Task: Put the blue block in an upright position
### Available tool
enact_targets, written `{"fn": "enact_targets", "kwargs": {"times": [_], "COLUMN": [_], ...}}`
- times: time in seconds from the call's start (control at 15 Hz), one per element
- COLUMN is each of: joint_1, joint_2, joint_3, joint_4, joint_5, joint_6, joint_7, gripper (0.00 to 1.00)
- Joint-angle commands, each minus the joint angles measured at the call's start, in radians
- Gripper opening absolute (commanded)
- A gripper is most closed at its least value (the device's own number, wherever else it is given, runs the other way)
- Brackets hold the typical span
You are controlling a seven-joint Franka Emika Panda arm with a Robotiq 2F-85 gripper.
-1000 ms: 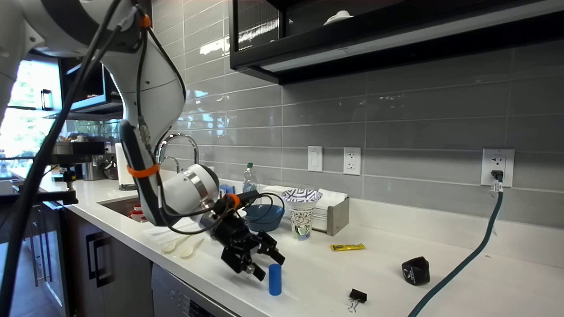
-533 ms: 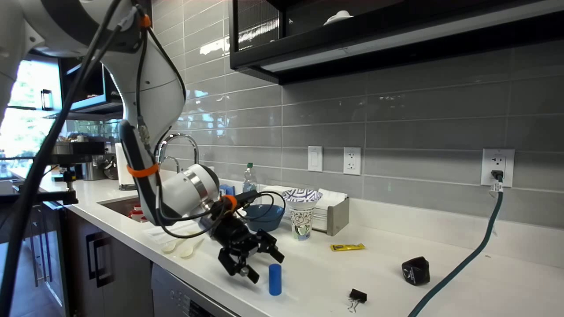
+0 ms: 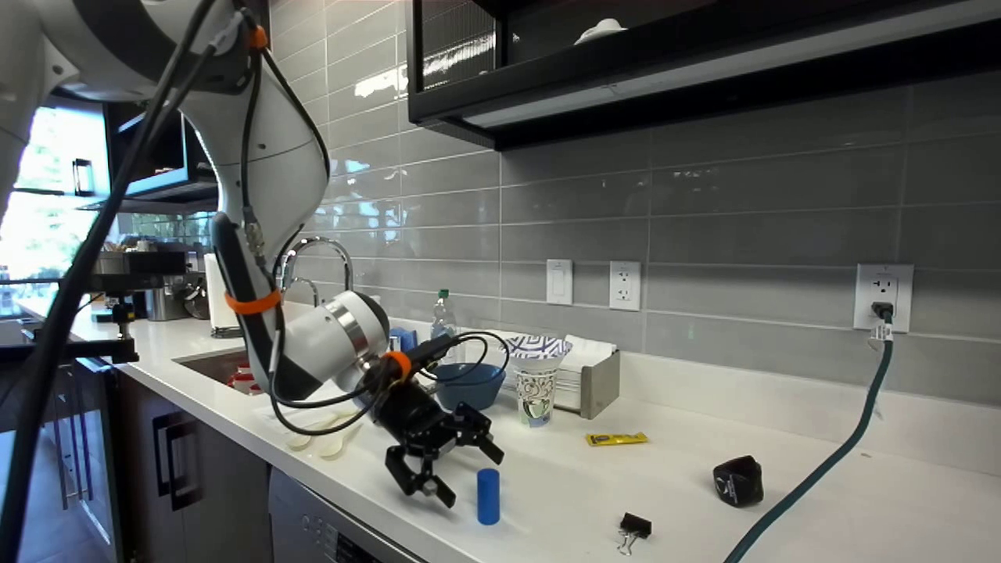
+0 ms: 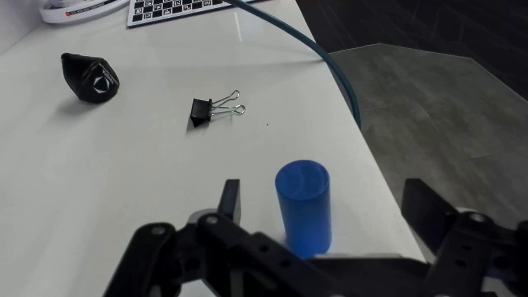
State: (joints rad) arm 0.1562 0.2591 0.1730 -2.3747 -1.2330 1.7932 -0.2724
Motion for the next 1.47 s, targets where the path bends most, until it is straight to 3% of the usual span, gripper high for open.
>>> {"fn": "enact_targets", "kwargs": {"times": [0.0,0.6,1.0,1.4], "joint_1": [0.006,-0.010,-0.048,-0.086], "joint_2": [0.015,-0.015,-0.150,-0.273], "joint_3": [0.002,0.004,-0.021,-0.069], "joint_4": [0.013,0.012,-0.019,-0.044], "joint_5": [-0.025,0.019,0.162,0.356], "joint_6": [-0.016,0.011,0.004,0.110], "joint_7": [0.104,0.127,0.141,0.118], "gripper": [1.00,1.00,1.00,1.00]}}
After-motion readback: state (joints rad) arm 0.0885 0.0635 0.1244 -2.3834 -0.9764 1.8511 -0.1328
